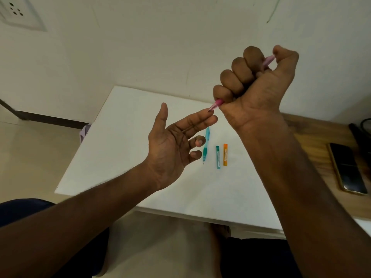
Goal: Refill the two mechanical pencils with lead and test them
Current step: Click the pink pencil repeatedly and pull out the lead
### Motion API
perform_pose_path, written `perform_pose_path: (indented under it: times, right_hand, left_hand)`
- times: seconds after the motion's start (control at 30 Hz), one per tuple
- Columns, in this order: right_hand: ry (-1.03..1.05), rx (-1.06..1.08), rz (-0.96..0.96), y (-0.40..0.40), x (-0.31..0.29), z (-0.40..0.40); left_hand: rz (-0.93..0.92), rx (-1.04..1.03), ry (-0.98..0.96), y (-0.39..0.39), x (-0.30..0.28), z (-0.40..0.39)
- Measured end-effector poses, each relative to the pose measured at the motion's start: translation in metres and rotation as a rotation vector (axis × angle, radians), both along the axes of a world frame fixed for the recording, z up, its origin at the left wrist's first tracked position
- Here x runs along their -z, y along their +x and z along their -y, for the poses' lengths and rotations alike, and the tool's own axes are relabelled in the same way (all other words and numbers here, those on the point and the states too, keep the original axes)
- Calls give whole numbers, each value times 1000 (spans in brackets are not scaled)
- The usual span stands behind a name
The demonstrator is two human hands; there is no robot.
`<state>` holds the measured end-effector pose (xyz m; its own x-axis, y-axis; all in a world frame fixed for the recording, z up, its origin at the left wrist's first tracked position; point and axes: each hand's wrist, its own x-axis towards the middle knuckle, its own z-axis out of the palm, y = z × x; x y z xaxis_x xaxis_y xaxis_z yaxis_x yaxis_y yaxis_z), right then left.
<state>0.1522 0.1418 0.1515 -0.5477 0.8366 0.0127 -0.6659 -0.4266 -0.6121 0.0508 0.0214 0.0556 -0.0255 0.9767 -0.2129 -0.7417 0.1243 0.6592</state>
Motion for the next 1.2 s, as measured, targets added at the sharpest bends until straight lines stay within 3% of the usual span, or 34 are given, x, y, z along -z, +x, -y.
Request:
perform_pose_path:
  times: [0.4, 1.2]
  right_hand:
    - [153, -36, 71, 4, -10, 4]
    - [178, 10, 93, 11, -14, 13]
  left_hand:
    - [-5, 17, -7, 2, -4, -3]
    - [14, 13, -38, 8, -10, -6]
